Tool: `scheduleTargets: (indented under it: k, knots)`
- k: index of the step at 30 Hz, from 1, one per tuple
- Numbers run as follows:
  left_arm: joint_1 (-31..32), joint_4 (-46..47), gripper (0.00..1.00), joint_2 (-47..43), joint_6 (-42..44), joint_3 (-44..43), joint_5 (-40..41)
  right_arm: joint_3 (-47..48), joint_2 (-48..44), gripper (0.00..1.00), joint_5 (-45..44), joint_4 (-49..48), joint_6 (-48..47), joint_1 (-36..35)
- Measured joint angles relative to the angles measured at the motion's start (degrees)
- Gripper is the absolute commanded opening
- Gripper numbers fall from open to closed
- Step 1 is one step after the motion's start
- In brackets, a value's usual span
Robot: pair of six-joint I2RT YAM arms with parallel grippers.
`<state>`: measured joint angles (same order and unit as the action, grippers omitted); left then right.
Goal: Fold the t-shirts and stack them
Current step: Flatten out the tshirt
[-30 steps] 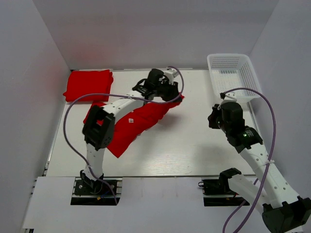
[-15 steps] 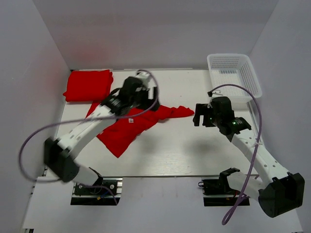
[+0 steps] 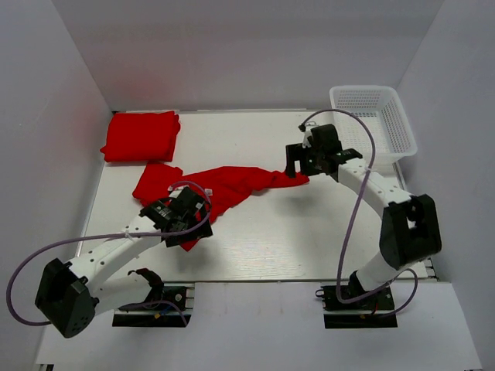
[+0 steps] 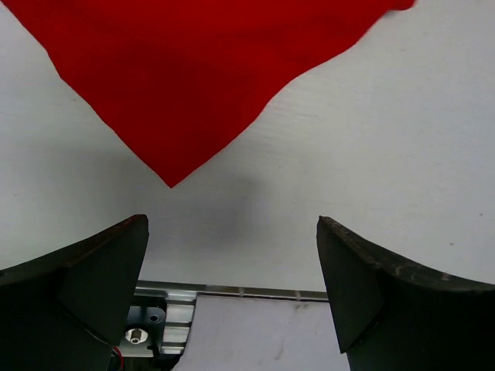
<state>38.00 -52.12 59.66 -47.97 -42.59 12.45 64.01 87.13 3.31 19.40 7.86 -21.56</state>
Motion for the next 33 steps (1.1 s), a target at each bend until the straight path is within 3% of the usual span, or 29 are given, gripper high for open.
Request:
scheduleTargets:
  k: [11,19,21,25,28,29,30,31,32,33]
  knots:
    - [-0.02,1.27,1.0,11.1,-2.43,2.4,2.23,15.41,22.64,0.9,4.94,0.57,-10.45,-3.67]
    - [-1.57,10.43,1.0,12.24,-1.36,8.35,2.19,15.41,24.09,0.9,5.92,-0.09,-12.15,-6.23]
    - [-1.97,11.85,0.96,12.55,-0.7,8.39,2.89,15.41,24.33,0.9,5.81,-0.5,-12.2,-6.4]
    - [-3.08,14.6,0.73,14.29,0.5,7.78,4.35,15.39,25.7,0.87,4.83,-2.14,-12.11,-6.62]
    - [-3.87,16.61,0.55,15.85,1.29,6.99,5.16,15.41,27.21,0.69,4.35,-3.02,-12.04,-6.71]
    - [-4.09,17.18,0.28,16.13,1.57,6.88,5.27,15.41,27.8,0.43,4.26,-3.13,-11.98,-6.71]
    - [-4.26,17.81,0.1,16.26,1.68,6.86,5.49,15.41,28.28,0.27,4.13,-3.17,-12.24,-6.71]
    - [-4.57,18.53,0.0,16.37,2.01,6.91,5.51,15.41,28.7,0.13,4.04,-3.19,-11.8,-6.71]
    - [-4.74,18.99,0.0,16.48,2.1,6.88,5.66,15.41,28.87,0.0,3.91,-3.19,-11.82,-6.73]
    - [-4.83,19.06,0.0,16.57,2.49,6.62,5.68,15.41,28.87,0.0,3.8,-3.3,-11.32,-6.75]
